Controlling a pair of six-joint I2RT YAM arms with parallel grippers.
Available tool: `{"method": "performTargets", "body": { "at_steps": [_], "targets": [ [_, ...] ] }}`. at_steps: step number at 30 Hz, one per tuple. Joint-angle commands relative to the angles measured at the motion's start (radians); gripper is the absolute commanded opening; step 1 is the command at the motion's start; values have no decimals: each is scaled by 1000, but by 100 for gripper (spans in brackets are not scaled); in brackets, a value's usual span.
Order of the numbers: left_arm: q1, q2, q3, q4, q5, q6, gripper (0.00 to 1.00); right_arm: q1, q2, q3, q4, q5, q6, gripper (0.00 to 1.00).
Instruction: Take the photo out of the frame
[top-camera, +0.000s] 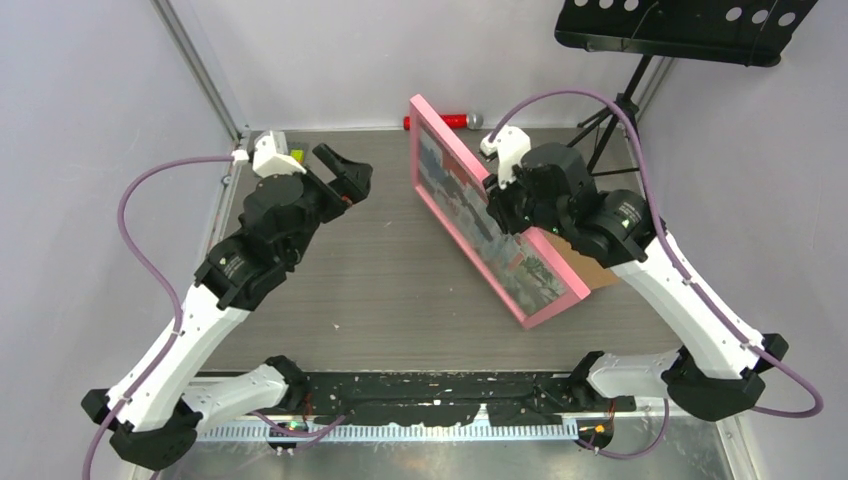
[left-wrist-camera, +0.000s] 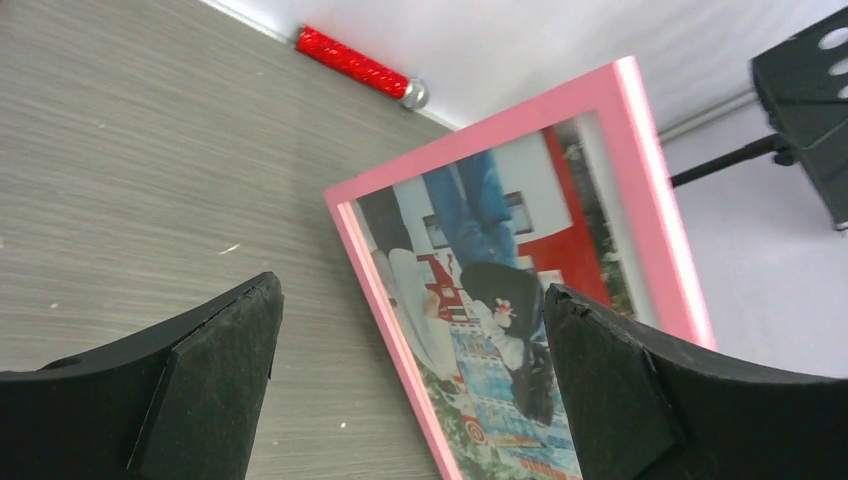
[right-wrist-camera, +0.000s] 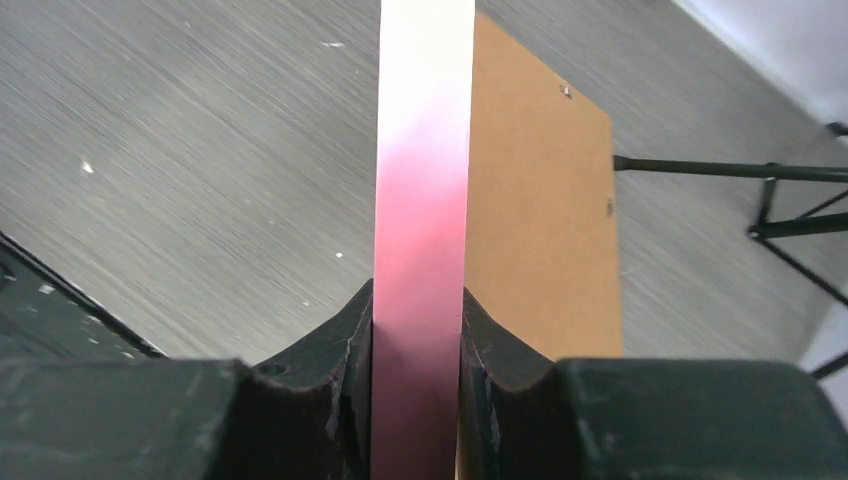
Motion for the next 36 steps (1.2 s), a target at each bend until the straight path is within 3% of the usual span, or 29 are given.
{"method": "performTargets", "body": {
  "at_steps": [1, 3, 11, 16, 28, 36],
  "targets": [
    [36, -16, -61, -49, 7, 28, 100, -168, -72, -45, 227, -310, 161, 5],
    [57, -17, -83, -67, 34, 16, 100, -255, -90, -126, 296, -408, 234, 5],
    [107, 34, -133, -104, 162, 2, 100, -463, -135, -249, 334, -409, 280, 5],
    [113, 81, -134, -120, 224, 8, 100, -602, -140, -458, 456, -641, 385, 5],
    [137, 128, -178, -195, 297, 32, 100, -669, -137, -850, 835, -844, 677, 5],
    [144, 147, -241, -208, 307, 69, 100, -668, -51, -925, 910, -737, 581, 5]
  ]
}}
